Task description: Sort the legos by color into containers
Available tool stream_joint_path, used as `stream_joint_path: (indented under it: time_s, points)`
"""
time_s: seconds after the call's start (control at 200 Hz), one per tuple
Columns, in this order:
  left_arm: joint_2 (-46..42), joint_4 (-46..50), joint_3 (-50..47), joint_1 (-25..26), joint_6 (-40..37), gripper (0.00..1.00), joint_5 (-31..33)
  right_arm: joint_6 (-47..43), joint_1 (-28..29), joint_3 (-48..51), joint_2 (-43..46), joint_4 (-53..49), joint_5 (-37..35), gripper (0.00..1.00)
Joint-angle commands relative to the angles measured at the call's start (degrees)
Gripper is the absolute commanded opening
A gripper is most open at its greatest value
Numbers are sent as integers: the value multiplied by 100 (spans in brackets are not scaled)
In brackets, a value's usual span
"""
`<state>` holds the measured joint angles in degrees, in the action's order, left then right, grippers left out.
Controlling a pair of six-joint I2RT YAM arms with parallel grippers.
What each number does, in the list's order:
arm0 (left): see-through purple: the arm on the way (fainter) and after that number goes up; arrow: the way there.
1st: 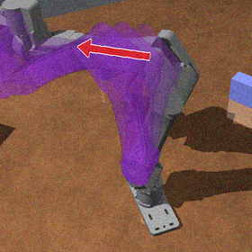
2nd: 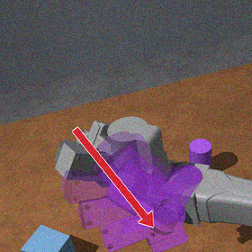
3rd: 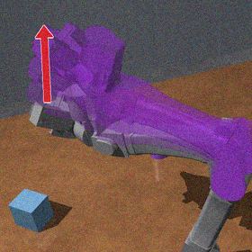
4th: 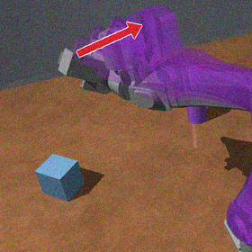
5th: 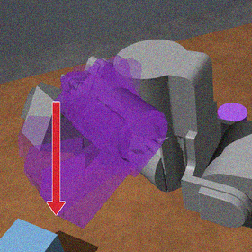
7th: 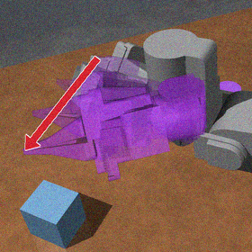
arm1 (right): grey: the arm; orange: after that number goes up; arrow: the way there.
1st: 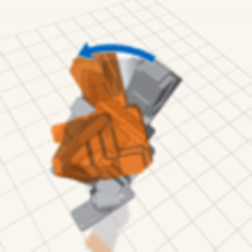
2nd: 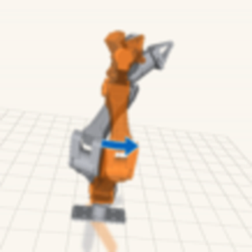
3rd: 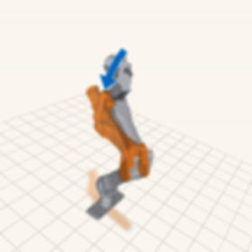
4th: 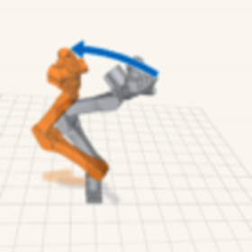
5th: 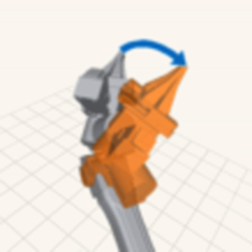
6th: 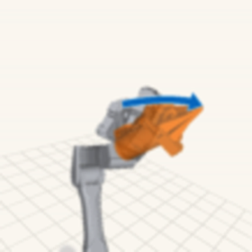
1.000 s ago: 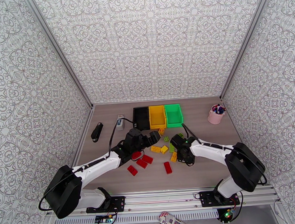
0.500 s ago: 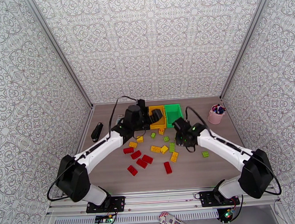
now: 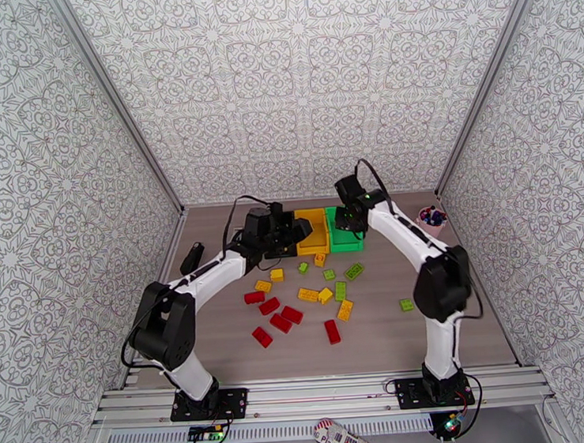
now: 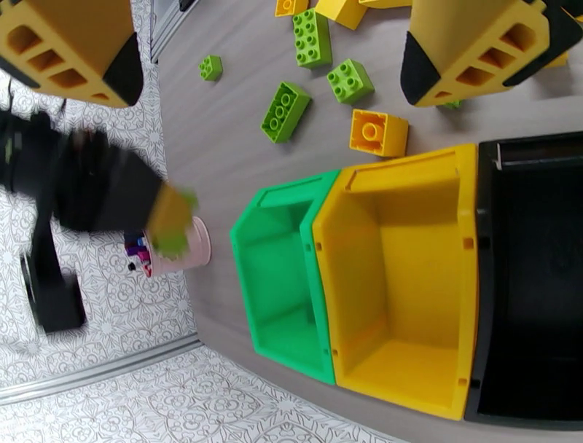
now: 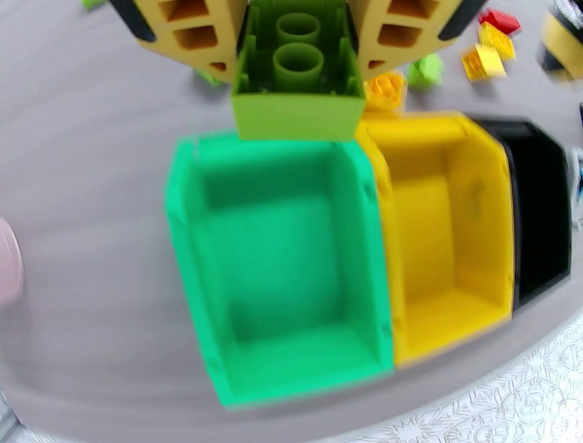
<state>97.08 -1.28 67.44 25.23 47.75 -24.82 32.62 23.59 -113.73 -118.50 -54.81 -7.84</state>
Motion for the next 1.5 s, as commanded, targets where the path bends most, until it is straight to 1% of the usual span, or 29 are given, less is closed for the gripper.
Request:
stream_joint_path:
  time_s: [0.0, 0.13, 0.18, 0.285, 0.32, 0.405, 0.505, 0.69, 0.815, 0.905, 1.045, 1.116, 1.236, 1.391, 1.496]
  points:
    - [-506, -153, -184, 40, -23, 99, 63, -140, -182, -749, -489, -584, 67, 38]
    - [-929, 211, -336, 241, -213, 99, 581, -199, -258, -1309, -883, -782, 192, 45]
    - [-1062, 271, -448, 357, -191, 99, 725, -233, -259, -1424, -927, -812, 222, 50]
    - [-1334, 321, -752, 716, -137, 99, 1026, -306, -259, -1279, -755, -664, 339, 58]
    - [-1430, 326, -873, 877, -121, 99, 1347, -328, -259, -1169, -638, -577, 408, 59]
    - [-1658, 410, -1082, 1203, -108, 99, 1758, -368, -255, -644, -223, -286, 535, 59]
    - [-2002, 726, -1123, 1423, -40, 99, 2088, -388, -233, 275, 439, 172, 735, 58]
    - [-3006, 1792, -1129, 1751, -161, 99, 2892, -398, -101, 2267, 1776, 717, 956, 52]
    - [-3831, 2192, -1555, 1731, -63, 99, 3002, -296, 118, 3451, 2496, 929, 1039, 51]
    - [-4449, 2460, -2003, 1673, 104, 99, 3020, -162, 410, 4085, 2834, 1047, 974, 51]
    - [-5281, 3147, -2567, 1658, 437, 99, 3112, 102, 902, 4577, 2919, 1151, 794, 47]
    - [-5594, 3479, -2785, 1662, 641, 99, 3113, 232, 1046, 4730, 2856, 1285, 772, 46]
    - [-5805, 3742, -3068, 1758, 911, 99, 3028, 423, 1113, 4877, 2637, 1527, 856, 45]
    - [-5826, 3806, -3166, 2005, 1061, 99, 3214, 498, 1167, 4935, 2343, 1753, 889, 47]
    - [-5827, 3815, -3116, 2040, 1071, 99, 3307, 500, 1165, 4870, 2105, 1814, 911, 48]
